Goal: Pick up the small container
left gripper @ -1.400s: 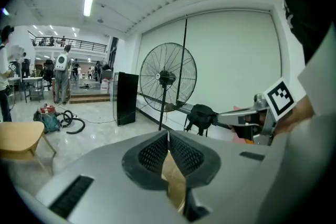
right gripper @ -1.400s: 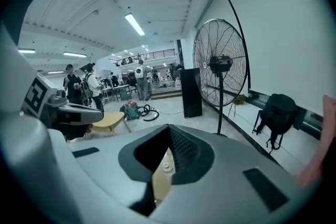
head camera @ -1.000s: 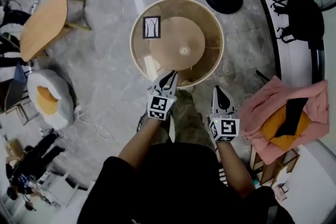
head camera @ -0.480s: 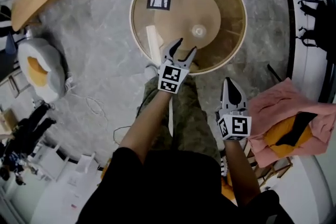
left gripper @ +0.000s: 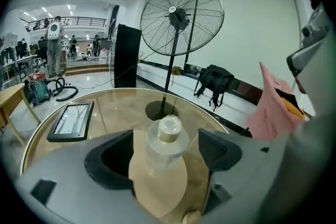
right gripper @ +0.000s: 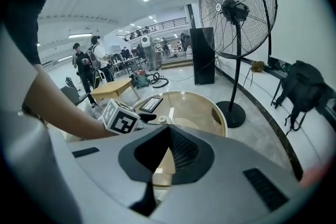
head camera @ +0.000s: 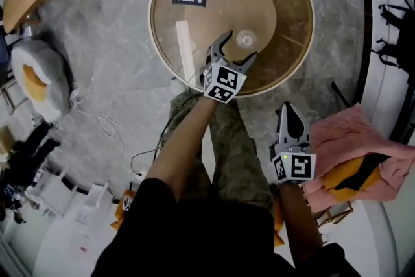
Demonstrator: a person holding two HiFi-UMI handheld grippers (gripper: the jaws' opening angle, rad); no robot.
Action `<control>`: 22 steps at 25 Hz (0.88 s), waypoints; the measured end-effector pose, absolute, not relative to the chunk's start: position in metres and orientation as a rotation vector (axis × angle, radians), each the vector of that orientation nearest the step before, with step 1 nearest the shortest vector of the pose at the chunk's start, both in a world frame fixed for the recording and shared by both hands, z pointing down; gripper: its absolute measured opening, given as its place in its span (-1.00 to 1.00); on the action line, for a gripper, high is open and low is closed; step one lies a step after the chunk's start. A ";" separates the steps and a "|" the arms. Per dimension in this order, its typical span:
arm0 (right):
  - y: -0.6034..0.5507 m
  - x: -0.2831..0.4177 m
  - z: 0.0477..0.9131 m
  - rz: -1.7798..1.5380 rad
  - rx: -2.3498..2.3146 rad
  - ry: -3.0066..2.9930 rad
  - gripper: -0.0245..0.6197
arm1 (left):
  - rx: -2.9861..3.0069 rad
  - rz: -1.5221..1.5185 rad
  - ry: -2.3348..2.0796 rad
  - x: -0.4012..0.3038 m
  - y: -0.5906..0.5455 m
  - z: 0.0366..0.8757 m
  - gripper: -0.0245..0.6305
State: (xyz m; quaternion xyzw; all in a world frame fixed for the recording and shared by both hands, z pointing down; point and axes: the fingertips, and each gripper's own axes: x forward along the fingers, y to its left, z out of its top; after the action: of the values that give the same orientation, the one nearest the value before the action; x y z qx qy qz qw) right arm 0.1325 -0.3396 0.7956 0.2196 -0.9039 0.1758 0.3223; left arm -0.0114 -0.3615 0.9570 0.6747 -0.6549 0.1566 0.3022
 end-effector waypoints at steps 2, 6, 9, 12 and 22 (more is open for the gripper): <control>-0.339 0.129 0.802 0.467 0.551 -2.370 -0.86 | 1.788 0.416 -1.730 -0.013 -0.366 0.969 0.23; -0.339 0.124 0.813 0.477 0.518 -2.365 -0.86 | 1.827 0.459 -1.702 -0.012 -0.376 0.987 0.24; -0.342 0.123 0.820 0.483 0.511 -2.362 -0.86 | 1.844 0.482 -1.688 -0.007 -0.381 0.999 0.24; -0.346 0.123 0.826 0.491 0.529 -2.359 -0.86 | 1.882 0.508 -1.676 -0.003 -0.385 1.005 0.24; -0.346 0.126 0.835 0.504 0.564 -2.331 -0.86 | 1.901 0.506 -1.710 -0.006 -0.395 1.007 0.19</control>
State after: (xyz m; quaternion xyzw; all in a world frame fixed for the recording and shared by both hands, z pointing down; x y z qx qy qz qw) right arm 0.1265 -0.3456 0.8351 0.2164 -0.8951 0.1934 0.3385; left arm -0.0062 -0.3946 1.0072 0.7034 -0.6328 0.1871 0.2641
